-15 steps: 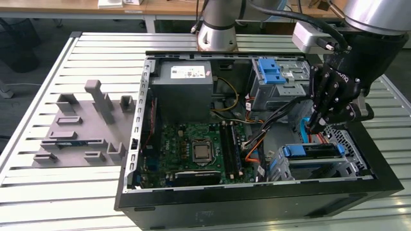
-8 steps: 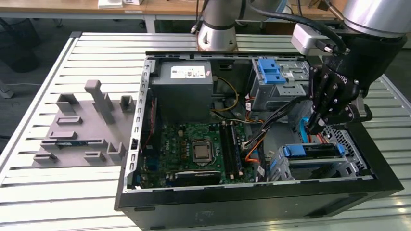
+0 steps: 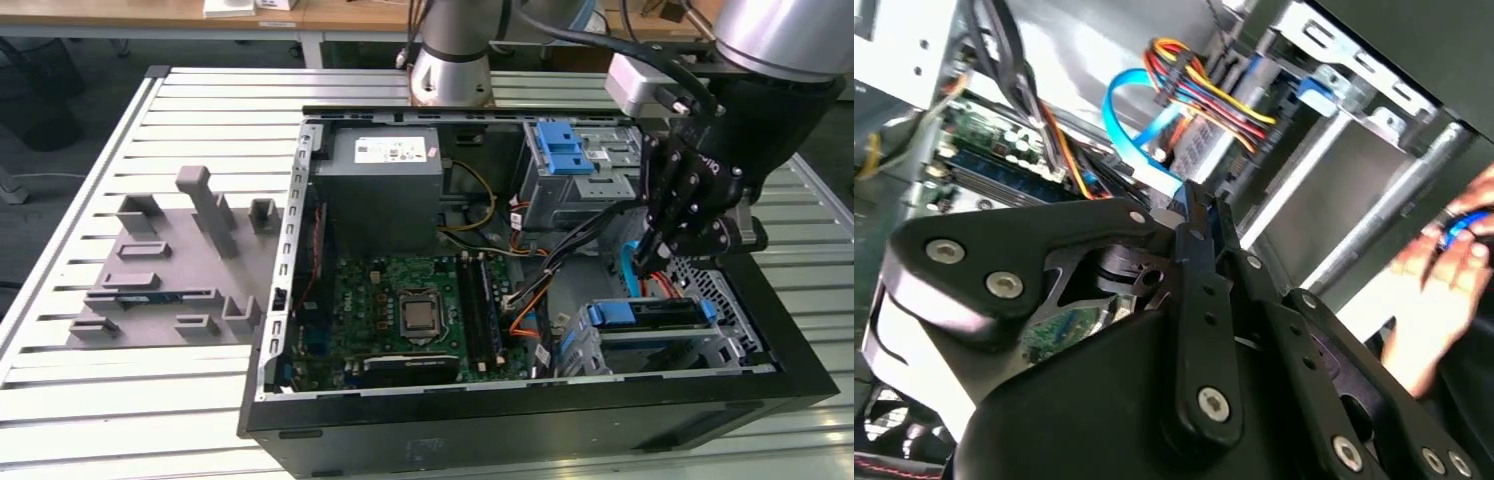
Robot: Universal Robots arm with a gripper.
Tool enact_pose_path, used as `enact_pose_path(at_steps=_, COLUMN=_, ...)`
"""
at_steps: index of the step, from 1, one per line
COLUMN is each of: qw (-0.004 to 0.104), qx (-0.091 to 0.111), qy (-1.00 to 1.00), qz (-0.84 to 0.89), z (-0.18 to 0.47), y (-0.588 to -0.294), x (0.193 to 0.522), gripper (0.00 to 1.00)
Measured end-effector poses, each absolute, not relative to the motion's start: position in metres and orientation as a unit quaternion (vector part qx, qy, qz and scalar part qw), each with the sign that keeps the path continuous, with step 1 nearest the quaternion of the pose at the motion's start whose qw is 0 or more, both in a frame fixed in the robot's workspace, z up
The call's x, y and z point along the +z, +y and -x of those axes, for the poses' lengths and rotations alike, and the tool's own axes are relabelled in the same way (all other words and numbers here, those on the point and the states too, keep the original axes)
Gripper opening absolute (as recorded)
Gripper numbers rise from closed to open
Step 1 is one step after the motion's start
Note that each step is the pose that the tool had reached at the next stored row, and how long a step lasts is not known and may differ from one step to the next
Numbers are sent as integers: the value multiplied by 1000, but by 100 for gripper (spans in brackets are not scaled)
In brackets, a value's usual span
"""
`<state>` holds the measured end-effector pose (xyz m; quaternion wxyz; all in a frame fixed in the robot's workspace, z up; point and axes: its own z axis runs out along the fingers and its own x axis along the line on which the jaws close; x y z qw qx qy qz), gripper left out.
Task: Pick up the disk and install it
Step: 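Insert the second disk wire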
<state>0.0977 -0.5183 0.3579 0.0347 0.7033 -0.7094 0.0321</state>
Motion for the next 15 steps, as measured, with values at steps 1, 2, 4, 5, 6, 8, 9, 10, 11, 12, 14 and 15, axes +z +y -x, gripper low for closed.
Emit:
enact_pose_path(at_steps=1, qw=30, qx=27, qy=-710, qz=-704, z=-98, y=-519, x=358, gripper=16)
enact_pose_path(at_steps=2, qw=26, qx=23, qy=-710, qz=-704, z=-98, y=-519, x=358, gripper=16)
enact_pose_path(at_steps=4, qw=24, qx=22, qy=-710, qz=-704, z=-98, y=-523, x=357, gripper=16)
enact_pose_path(at_steps=5, qw=24, qx=23, qy=-710, qz=-704, z=-98, y=-524, x=356, gripper=16)
enact_pose_path(at_steps=6, qw=24, qx=23, qy=-710, qz=-704, z=-98, y=-526, x=356, gripper=16)
enact_pose_path(at_steps=8, qw=23, qx=23, qy=-710, qz=-704, z=-98, y=-529, x=355, gripper=16)
enact_pose_path(at_steps=9, qw=23, qx=24, qy=-710, qz=-704, z=-98, y=-530, x=354, gripper=16)
enact_pose_path(at_steps=10, qw=23, qx=24, qy=-710, qz=-704, z=-98, y=-531, x=354, gripper=16)
enact_pose_path(at_steps=11, qw=23, qx=24, qy=-710, qz=-704, z=-98, y=-531, x=353, gripper=16)
enact_pose_path(at_steps=12, qw=23, qx=24, qy=-710, qz=-704, z=-98, y=-531, x=352, gripper=16)
enact_pose_path(at_steps=14, qw=22, qx=24, qy=-710, qz=-703, z=-98, y=-531, x=350, gripper=16)
enact_pose_path(at_steps=15, qw=22, qx=24, qy=-711, qz=-703, z=-98, y=-531, x=350, gripper=16)
